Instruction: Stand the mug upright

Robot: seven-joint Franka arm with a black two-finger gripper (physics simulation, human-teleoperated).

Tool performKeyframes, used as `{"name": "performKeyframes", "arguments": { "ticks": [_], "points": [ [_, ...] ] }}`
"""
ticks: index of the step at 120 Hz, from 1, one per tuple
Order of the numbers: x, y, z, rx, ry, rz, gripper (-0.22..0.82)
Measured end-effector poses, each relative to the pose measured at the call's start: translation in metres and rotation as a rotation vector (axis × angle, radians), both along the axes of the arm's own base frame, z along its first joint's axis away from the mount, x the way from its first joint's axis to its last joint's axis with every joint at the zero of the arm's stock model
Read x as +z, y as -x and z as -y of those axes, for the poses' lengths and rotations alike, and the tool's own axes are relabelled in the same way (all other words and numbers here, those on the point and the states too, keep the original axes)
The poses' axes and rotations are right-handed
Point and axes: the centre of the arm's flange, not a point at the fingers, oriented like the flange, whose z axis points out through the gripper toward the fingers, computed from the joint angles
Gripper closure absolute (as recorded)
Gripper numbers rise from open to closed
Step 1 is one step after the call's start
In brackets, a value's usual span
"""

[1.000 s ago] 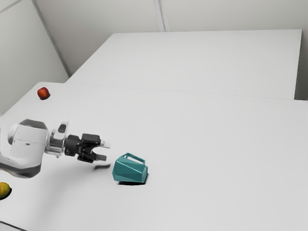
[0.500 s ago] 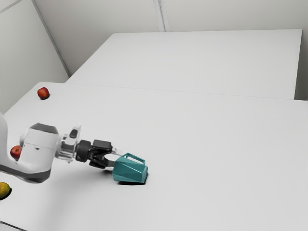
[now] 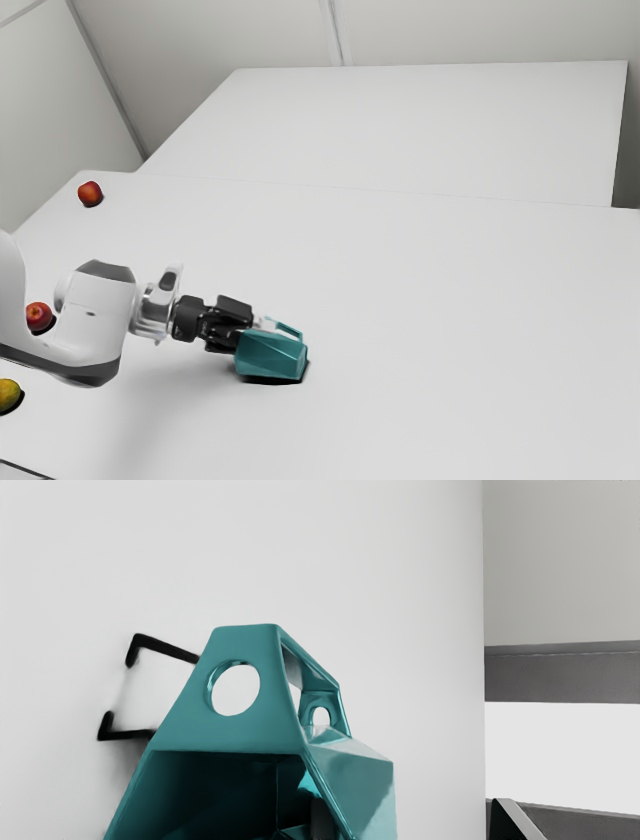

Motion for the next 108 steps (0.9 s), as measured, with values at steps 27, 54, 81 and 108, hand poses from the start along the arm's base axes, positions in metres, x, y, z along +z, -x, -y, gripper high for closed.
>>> {"name": "performKeyframes", "arguments": {
  "ticks": [27,54,81,108],
  "points": [
    [0.000,0.000,-0.001,0.008,0.000,-0.009,0.68],
    [0.000,0.000,-0.001,0.012,-0.003,-0.015,0.75],
    [0.042,-0.012,0.012,-0.025,-0.022,0.070,0.77],
    [0.162,-0.122,-0.013,-0.334,-0.452,0.266,0.77]
  ]
}}
